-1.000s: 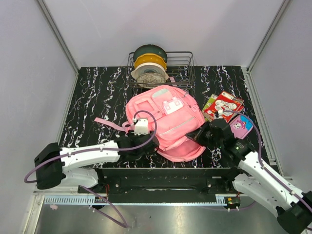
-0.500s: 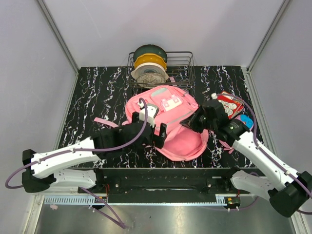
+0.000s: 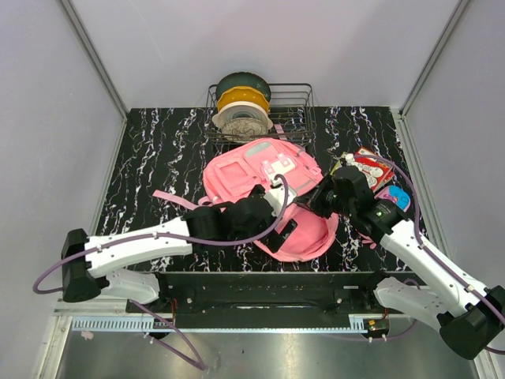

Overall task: Pack the student bag
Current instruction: Unzip the student bag at the center of the board, then pick up the book from the center of the board, then place the book in the student bag.

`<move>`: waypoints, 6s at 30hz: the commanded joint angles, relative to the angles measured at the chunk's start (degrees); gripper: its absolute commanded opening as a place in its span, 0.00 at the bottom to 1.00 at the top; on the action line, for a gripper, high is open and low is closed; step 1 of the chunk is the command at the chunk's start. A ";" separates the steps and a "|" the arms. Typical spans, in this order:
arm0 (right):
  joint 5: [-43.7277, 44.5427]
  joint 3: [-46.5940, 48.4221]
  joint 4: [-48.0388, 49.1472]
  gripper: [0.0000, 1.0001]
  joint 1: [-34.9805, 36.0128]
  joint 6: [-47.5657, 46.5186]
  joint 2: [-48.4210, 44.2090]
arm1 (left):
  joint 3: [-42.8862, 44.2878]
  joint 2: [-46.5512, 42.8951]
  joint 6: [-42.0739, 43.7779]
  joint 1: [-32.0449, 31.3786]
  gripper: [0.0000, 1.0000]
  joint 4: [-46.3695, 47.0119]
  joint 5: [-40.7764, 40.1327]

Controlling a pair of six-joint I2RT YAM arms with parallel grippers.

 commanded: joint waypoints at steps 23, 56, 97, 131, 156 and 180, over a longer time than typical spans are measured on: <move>6.47 4.72 4.21 0.07 -0.80 -4.59 -3.54 | 10.01 13.36 4.84 2.82 0.00 1.38 -1.63; -4.24 8.59 0.95 0.98 -47.29 -22.34 29.32 | 2.97 -9.67 -5.27 8.62 0.00 -8.63 -16.14; -5.39 -10.31 12.91 0.18 -48.52 -23.21 18.61 | 2.35 -10.55 -5.35 8.62 0.00 -9.95 -15.17; -51.96 5.52 -18.50 0.00 -38.53 -25.35 -5.30 | 5.78 -14.86 -6.14 8.71 0.00 -10.13 -30.99; -51.37 -5.40 15.44 0.00 -12.15 -7.32 7.52 | 1.92 -18.63 -2.11 8.80 0.00 -2.41 -23.53; -47.93 3.83 68.90 0.00 -0.54 13.79 51.21 | -3.80 -23.56 2.64 8.80 0.00 4.55 -7.79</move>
